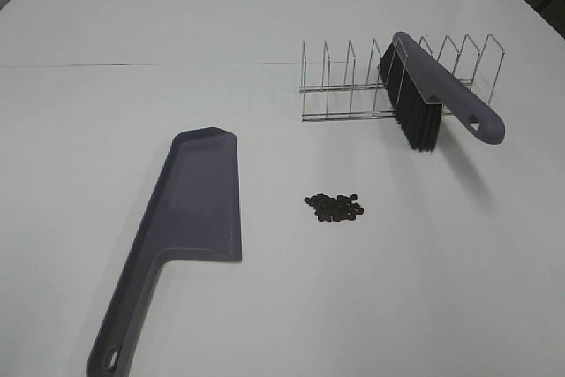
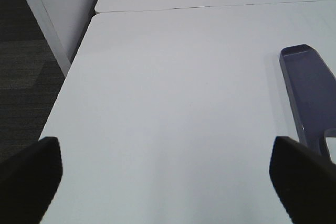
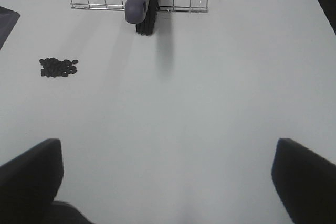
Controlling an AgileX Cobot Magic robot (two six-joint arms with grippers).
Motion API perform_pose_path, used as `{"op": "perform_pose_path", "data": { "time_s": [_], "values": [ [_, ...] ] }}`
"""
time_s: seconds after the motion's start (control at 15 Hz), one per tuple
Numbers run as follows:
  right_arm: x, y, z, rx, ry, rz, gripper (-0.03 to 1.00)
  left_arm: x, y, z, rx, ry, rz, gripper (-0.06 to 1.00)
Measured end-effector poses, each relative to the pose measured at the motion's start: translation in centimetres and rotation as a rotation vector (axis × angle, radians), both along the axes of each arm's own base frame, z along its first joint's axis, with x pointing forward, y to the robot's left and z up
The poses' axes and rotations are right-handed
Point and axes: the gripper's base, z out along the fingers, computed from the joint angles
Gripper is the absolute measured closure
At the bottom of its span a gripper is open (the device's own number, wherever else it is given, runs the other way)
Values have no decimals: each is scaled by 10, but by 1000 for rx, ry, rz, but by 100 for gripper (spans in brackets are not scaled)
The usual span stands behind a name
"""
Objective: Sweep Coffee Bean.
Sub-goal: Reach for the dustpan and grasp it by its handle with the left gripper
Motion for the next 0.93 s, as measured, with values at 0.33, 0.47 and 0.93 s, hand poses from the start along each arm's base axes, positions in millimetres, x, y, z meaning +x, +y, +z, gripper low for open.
{"op": "perform_pose_path", "data": {
  "time_s": [0.33, 0.47, 0.93],
  "values": [
    [0, 0, 0, 0, 0, 0, -1, 26, 2, 37, -79, 206, 58, -4],
    [0, 0, 0, 0, 0, 0, -1, 54, 3, 51, -104, 299, 80, -4],
    [0, 0, 0, 0, 0, 0, -1, 149, -4, 19, -157, 659, 4, -4]
  ]
}}
